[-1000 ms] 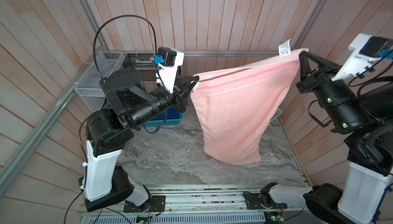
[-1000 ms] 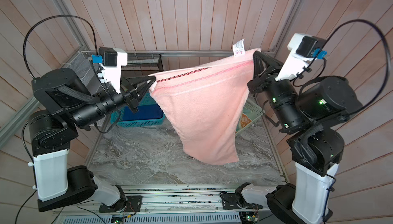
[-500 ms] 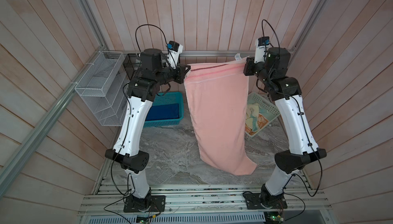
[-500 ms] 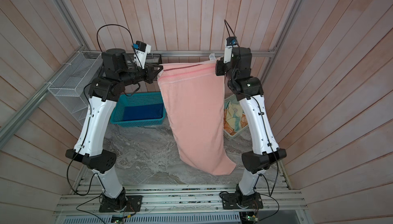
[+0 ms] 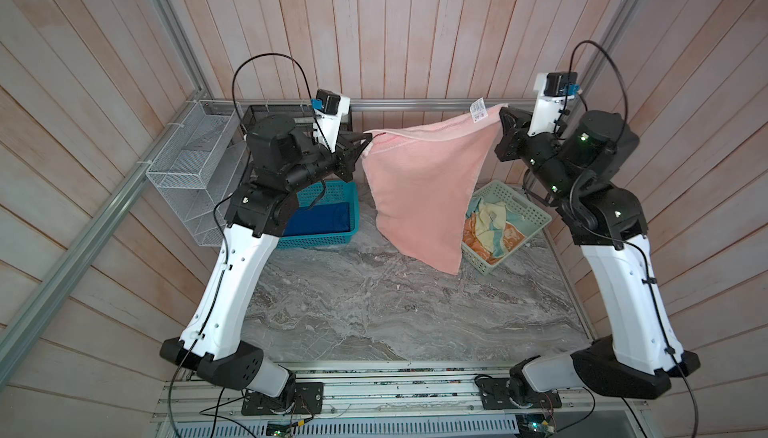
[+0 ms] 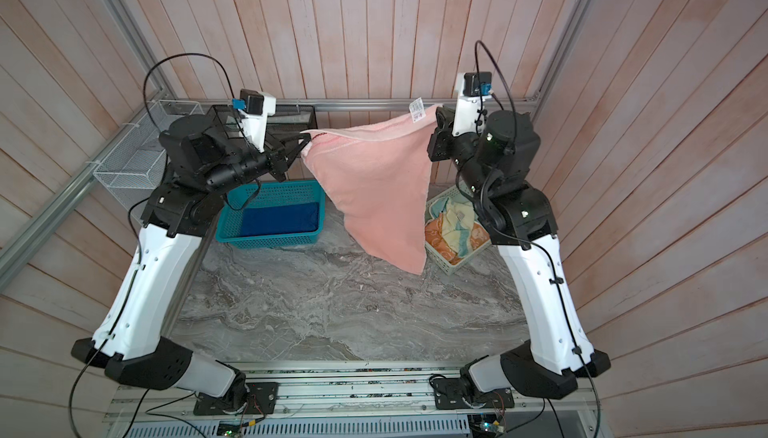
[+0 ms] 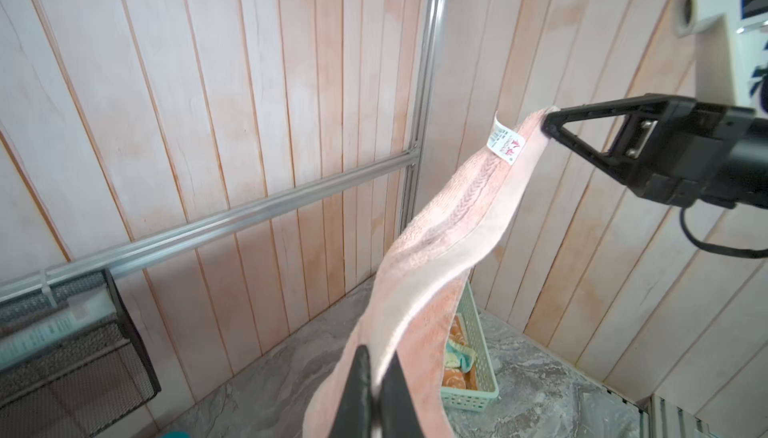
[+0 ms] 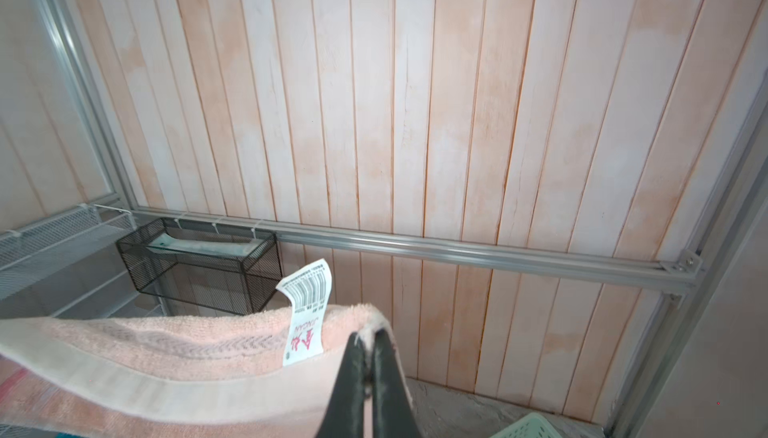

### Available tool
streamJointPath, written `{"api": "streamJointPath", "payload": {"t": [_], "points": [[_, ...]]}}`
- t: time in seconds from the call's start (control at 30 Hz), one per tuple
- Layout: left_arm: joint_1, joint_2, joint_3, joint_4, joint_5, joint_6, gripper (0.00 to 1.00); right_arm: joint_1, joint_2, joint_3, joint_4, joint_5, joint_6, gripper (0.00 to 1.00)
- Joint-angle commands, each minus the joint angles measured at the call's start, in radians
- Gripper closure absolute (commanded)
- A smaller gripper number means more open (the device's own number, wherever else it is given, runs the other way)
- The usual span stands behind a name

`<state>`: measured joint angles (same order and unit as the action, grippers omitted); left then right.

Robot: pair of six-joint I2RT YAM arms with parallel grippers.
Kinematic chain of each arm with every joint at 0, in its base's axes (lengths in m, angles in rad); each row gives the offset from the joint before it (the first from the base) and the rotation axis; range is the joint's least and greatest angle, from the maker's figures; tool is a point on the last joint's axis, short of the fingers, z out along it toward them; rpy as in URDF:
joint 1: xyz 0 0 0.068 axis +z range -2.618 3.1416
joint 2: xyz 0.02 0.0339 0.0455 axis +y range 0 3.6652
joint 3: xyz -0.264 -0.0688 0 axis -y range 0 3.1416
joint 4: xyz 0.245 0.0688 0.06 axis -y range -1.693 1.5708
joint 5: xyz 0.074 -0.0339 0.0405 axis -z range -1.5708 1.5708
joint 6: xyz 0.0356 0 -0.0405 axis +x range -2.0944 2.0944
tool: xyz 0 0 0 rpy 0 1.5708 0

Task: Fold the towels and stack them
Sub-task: 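Hold the pink towel up with both grippers and shake it straight, then lower the pink towel flat onto the table with both grippers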

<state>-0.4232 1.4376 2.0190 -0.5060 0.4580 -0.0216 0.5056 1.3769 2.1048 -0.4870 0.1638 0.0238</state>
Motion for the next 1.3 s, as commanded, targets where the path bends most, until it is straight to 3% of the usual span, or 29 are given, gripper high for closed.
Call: {"api": "streamJointPath", "payload": {"t": [0.0,0.23,0.53,0.8,1.0,1.27], "points": [[-0.052,-0.095,-0.022,0.107,-0.050,0.022,1.00,0.066,-0.060,0.016,0.028,0.097,-0.035,1.00],[-0.100,-0.163,0.078,0.028,-0.148,0.022,1.00,0.125,-0.098,0.057,-0.020,0.109,-0.035,1.00],[-0.096,0.013,0.398,-0.171,-0.246,0.104,1.00,0.140,0.048,0.272,-0.060,0.134,-0.092,1.00],[0.093,0.194,0.472,-0.174,-0.151,0.051,1.00,0.111,0.256,0.348,-0.019,0.285,-0.211,1.00],[0.197,0.344,0.429,-0.109,-0.028,0.008,1.00,-0.099,0.424,0.353,-0.049,0.055,-0.067,1.00],[0.235,0.538,0.315,0.027,0.029,-0.002,1.00,-0.224,0.617,0.245,0.007,-0.167,-0.010,1.00]]}}
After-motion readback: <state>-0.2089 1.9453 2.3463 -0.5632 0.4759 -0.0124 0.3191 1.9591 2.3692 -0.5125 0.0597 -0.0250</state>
